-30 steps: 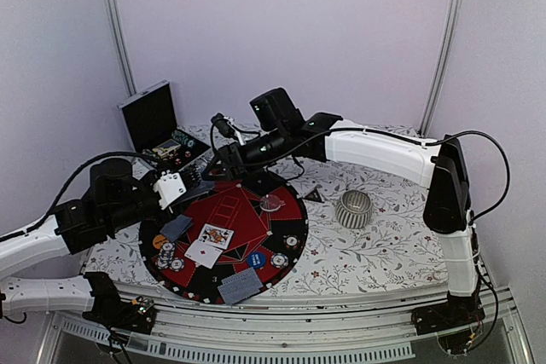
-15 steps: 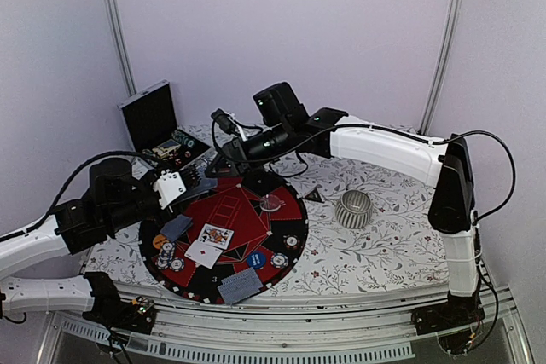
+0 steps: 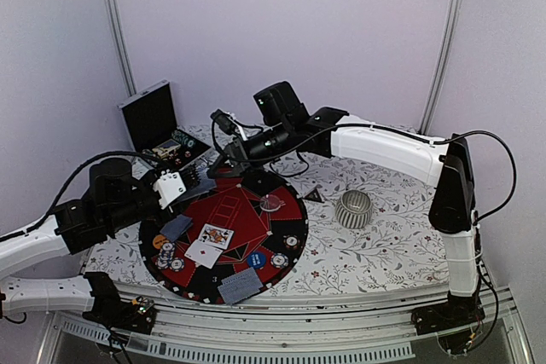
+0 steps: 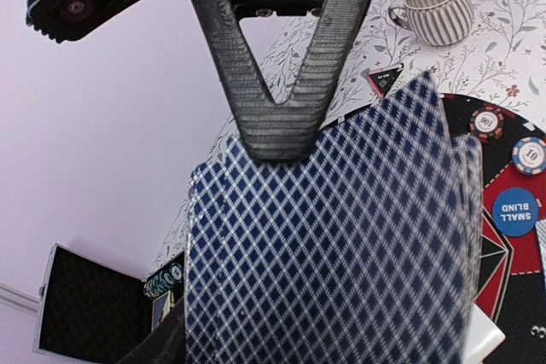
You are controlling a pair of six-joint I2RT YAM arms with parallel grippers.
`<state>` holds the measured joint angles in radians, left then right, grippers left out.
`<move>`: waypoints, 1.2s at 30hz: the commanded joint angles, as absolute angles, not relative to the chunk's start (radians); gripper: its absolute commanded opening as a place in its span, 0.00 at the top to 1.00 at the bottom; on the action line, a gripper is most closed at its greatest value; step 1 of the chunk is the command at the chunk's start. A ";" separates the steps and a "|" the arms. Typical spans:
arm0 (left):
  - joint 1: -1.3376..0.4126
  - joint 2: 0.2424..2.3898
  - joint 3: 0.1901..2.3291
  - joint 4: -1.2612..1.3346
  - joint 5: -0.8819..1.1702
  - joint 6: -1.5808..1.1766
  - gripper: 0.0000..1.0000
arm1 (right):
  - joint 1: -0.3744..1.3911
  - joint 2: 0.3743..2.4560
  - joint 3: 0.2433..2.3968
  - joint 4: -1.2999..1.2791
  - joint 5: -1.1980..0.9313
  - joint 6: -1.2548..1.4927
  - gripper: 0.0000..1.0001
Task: Distribute texas hold em gaming equipment
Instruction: Pick up the poker card from the face-down deck piles, then flop the poker card in the community card area.
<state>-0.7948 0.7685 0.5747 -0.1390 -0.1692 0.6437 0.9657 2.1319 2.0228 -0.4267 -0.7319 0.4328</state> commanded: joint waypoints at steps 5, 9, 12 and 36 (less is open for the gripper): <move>-0.805 0.757 0.572 -0.104 -0.175 0.641 0.50 | 0.958 2.081 2.046 -0.434 -0.759 0.438 0.98; -0.805 0.753 0.571 -0.104 -0.173 0.639 0.50 | 0.945 2.060 2.034 -0.433 -0.751 0.429 0.98; -0.804 0.752 0.571 -0.104 -0.173 0.638 0.50 | 0.943 2.038 2.034 -0.426 -0.770 0.404 0.98; -0.789 0.746 0.583 -0.071 -0.319 0.604 0.48 | 0.773 1.855 1.869 -0.389 -0.502 0.152 0.99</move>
<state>-0.7944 0.7631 0.5747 -0.1230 -0.2626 0.6220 0.8234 1.9152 1.9259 -0.3969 -0.6876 0.2485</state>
